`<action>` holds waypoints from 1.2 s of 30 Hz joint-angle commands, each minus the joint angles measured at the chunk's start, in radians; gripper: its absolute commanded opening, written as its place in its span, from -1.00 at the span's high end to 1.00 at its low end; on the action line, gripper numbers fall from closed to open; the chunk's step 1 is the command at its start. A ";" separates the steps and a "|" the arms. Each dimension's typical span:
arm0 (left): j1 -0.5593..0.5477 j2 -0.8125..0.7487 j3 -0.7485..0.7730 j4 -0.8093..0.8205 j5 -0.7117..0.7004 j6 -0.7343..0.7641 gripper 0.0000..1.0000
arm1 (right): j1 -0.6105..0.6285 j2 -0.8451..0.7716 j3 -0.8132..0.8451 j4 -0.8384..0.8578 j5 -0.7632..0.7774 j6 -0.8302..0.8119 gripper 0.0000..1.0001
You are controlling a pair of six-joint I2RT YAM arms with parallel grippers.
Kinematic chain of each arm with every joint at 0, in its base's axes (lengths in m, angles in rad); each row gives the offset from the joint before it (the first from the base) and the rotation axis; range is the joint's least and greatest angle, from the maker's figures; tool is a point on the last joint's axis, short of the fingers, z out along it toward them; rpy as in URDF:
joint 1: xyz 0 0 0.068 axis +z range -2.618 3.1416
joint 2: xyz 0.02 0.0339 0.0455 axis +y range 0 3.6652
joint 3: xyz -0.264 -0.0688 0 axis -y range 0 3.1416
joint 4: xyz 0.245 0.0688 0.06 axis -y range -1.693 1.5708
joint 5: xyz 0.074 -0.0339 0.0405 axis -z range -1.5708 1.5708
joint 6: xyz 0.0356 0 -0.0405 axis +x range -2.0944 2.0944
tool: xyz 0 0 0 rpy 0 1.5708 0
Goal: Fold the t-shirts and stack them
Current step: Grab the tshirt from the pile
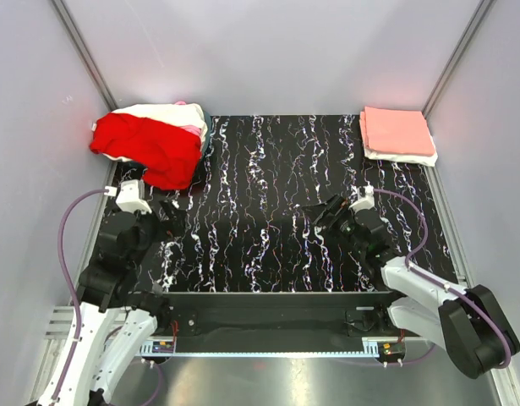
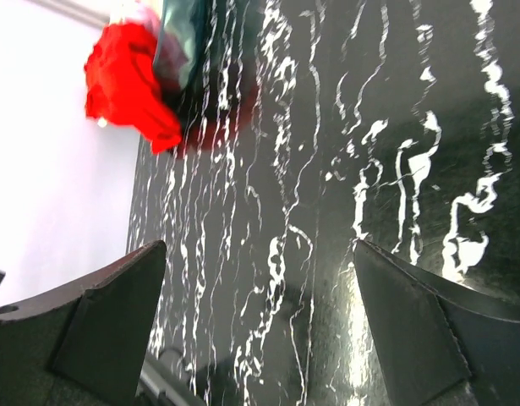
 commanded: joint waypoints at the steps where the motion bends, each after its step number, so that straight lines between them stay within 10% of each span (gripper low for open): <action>1: 0.001 0.054 0.057 -0.001 0.016 0.016 -0.97 | 0.005 0.001 0.015 0.009 0.078 0.024 -0.99; 15: 0.011 0.238 0.102 -0.026 -0.136 -0.033 -0.97 | 0.003 0.231 0.055 0.173 -0.244 0.003 -0.77; 25: 0.077 0.689 0.298 0.176 -0.165 -0.030 -0.97 | 0.003 0.414 0.200 0.080 -0.447 -0.041 -0.91; 36: 0.208 1.003 0.143 0.643 0.019 -0.040 -0.97 | 0.003 0.451 0.213 0.116 -0.505 -0.046 -0.86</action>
